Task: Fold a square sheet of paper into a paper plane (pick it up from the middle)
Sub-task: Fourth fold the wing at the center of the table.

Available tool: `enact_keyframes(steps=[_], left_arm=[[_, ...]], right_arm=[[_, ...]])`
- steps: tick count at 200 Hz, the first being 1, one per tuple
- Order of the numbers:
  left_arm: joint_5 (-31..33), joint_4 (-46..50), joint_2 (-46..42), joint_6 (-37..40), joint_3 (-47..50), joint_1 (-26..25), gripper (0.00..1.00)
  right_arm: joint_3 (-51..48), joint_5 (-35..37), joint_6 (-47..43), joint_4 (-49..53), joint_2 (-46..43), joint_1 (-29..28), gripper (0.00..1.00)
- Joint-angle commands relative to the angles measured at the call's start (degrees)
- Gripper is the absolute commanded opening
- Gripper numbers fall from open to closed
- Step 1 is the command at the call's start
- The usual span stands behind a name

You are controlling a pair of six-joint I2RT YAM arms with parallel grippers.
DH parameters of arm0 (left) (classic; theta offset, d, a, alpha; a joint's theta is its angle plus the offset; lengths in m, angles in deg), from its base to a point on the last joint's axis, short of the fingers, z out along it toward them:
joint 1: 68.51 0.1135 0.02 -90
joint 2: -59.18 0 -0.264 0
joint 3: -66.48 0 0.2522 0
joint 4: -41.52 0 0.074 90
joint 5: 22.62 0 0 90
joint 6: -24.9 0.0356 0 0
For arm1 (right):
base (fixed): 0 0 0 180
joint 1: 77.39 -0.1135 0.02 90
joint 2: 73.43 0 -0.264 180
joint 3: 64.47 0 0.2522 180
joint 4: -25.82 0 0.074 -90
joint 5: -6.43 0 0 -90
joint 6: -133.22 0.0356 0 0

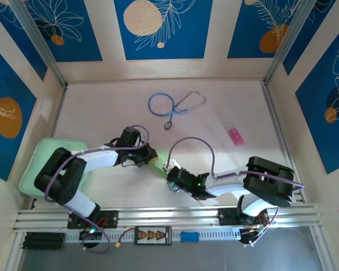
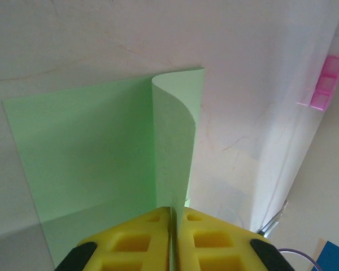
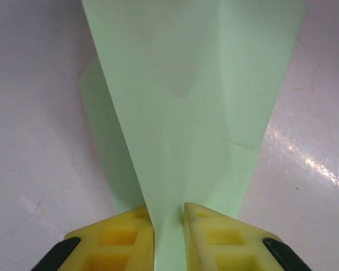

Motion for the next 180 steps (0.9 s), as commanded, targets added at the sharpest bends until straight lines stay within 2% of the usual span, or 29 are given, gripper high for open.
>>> enact_keyframes(steps=[1,74,180], left_arm=[[-0.7,-0.4,-1.8,-1.4,0.5,0.4,0.11],[-0.6,-1.6,-2.0,-3.0,1.2,0.4,0.09],[-0.7,-1.7,-2.0,-3.2,1.3,0.4,0.09]], right_arm=[[2.6,4.1,-2.8,4.3,-0.1,-1.1,0.22],[5.0,6.1,-3.0,8.2,0.4,-2.3,0.21],[4.6,6.0,-0.7,7.9,0.9,-2.0,0.17]])
